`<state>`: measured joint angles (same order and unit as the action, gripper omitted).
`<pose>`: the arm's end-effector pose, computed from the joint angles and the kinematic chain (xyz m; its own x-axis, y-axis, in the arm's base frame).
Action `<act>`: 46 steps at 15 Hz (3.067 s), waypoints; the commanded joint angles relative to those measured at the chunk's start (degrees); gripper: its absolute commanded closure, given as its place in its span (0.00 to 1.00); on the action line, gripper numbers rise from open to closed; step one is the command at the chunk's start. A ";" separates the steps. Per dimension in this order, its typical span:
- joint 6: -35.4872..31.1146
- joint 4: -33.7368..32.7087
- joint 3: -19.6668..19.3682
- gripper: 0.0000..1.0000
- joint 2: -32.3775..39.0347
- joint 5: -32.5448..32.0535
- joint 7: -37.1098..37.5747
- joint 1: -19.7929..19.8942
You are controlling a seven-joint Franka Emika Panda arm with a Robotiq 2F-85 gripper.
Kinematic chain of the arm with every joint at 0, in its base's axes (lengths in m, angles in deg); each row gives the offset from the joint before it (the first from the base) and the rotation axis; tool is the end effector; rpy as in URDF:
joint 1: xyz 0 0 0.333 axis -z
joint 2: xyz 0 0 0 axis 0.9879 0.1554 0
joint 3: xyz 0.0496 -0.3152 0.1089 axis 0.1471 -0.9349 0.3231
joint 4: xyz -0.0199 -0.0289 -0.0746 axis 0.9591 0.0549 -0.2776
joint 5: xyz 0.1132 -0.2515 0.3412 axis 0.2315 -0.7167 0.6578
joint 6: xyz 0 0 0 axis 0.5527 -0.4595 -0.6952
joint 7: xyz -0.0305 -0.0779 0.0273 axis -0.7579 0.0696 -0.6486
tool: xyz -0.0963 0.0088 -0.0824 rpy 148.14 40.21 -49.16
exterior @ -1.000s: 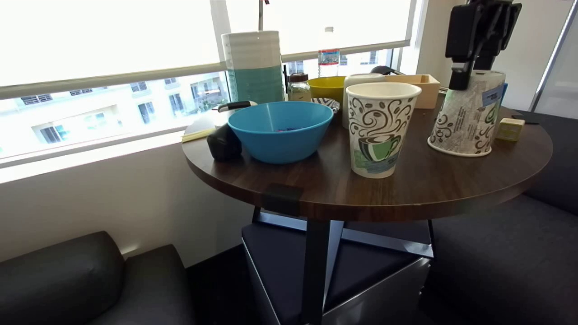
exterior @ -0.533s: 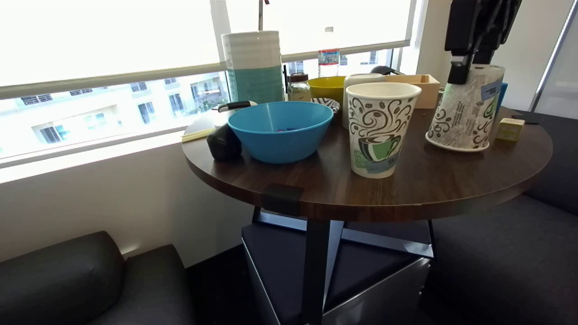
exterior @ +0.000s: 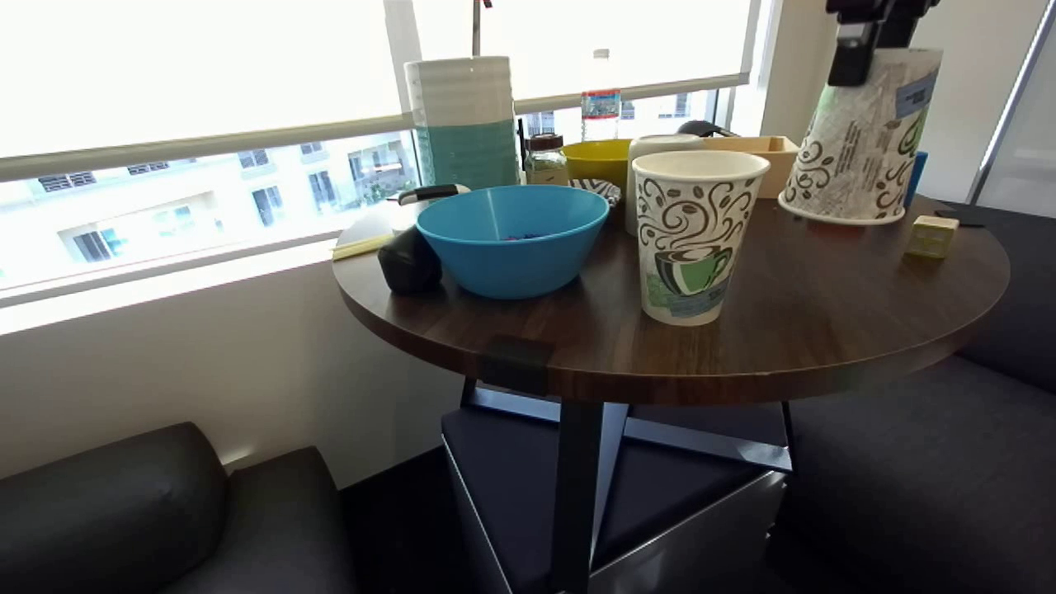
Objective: Pick up the upside down paper cup and put it as it is on the paper cup to the left
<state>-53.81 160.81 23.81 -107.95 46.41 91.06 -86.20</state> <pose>0.3878 0.0877 0.5306 0.9983 0.0273 0.0520 0.0246 -0.9984 0.0513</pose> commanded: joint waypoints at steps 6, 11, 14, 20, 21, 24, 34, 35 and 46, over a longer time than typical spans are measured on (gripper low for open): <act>5.16 -13.08 3.77 0.60 4.18 -0.79 -2.70 -1.80; 5.20 -18.09 4.82 0.60 8.35 0.23 -5.47 -3.98; 6.11 -21.02 5.31 0.60 10.94 0.68 -7.10 -5.49; 8.52 -24.56 6.14 0.60 15.27 1.14 -9.96 -7.80; 8.94 -24.99 6.22 0.60 15.88 1.22 -10.39 -8.02; 9.68 -26.06 6.16 0.60 17.33 1.44 -11.61 -8.47; 10.96 -27.07 5.92 0.60 19.19 3.77 -14.27 -8.63; 11.12 -27.04 5.91 0.60 19.24 3.89 -14.37 -8.64; 10.71 -26.90 6.03 0.60 20.23 3.87 -14.73 -8.66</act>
<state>-44.25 135.78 29.98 -89.12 49.09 77.05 -94.64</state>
